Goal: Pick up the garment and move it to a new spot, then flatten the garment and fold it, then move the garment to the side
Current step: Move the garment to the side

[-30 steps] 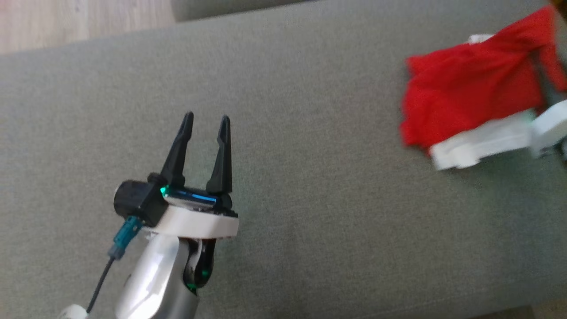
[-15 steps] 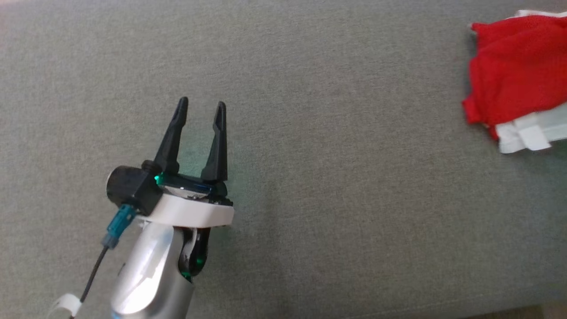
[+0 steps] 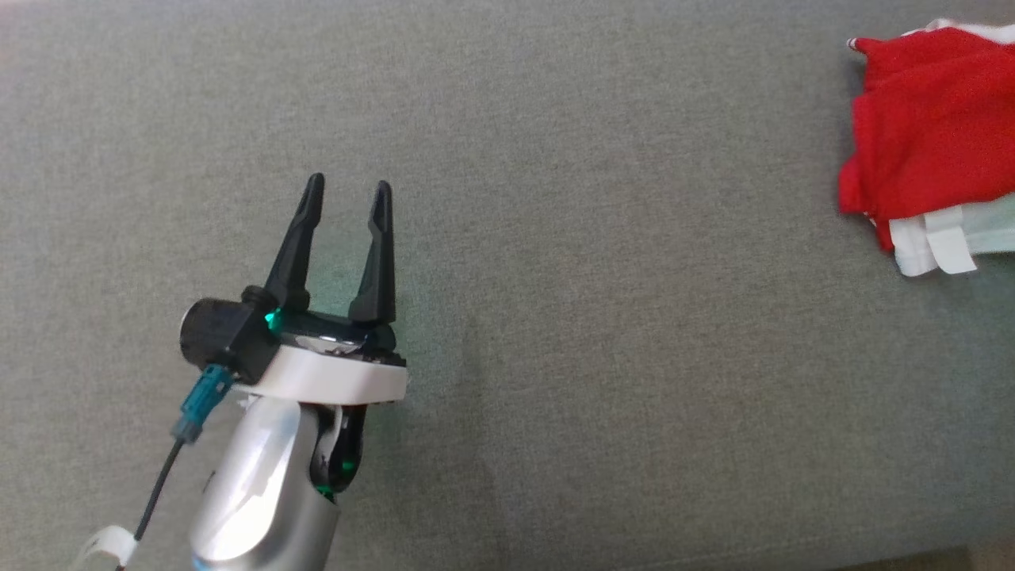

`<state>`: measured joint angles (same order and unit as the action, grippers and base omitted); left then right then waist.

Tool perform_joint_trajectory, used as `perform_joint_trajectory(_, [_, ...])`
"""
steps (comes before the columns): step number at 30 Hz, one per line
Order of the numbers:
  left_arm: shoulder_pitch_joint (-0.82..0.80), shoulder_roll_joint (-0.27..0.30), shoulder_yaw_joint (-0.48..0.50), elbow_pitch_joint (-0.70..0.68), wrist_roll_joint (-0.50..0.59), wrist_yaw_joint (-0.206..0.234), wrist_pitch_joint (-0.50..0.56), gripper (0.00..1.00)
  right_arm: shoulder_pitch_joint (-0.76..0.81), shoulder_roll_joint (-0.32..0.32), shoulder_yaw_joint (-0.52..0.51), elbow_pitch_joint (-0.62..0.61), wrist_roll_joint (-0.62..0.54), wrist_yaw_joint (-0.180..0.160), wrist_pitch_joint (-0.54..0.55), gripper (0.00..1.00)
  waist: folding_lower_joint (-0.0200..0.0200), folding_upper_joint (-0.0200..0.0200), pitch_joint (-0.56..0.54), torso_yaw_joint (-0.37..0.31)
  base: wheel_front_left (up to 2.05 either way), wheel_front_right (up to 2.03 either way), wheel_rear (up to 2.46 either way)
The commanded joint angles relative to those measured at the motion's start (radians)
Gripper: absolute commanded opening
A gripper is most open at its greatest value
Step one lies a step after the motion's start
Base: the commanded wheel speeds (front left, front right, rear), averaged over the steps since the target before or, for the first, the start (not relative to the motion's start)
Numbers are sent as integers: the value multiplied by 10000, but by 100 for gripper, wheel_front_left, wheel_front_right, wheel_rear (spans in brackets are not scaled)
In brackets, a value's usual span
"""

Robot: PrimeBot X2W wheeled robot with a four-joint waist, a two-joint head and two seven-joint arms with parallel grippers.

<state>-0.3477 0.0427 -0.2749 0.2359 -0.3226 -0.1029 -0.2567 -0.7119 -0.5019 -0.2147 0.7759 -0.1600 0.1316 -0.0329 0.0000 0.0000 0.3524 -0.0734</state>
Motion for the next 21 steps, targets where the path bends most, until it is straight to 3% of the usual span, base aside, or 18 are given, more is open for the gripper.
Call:
perform_joint_trajectory(1, [-165,75,402,-252,109,-37,-51,100,-145,-118,-16,-418,-129,-9,-172,100,0,0,-167,-20,0,0,0])
perform_joint_trajectory(9, [123,75,840,-295,22,31,-51,100,-83,932,467,-1483,-110,-9,-394,100,0,0,-1135,-28,0,0,0])
perform_joint_trajectory(18, [838,75,1482,-505,93,121,-51,100,460,3017,1088,-3828,1397,-9,-35,100,0,0,-2479,175,0,0,0])
perform_joint_trajectory(19, [838,75,1482,-505,93,121,-51,100,460,3017,1088,-3828,1397,-9,-35,100,0,0,-2479,175,0,0,0])
perform_joint_trajectory(21, [1080,75,1639,-605,199,128,-51,100,814,3732,1045,-4876,1984,-9,97,100,0,0,-2775,275,0,0,0])
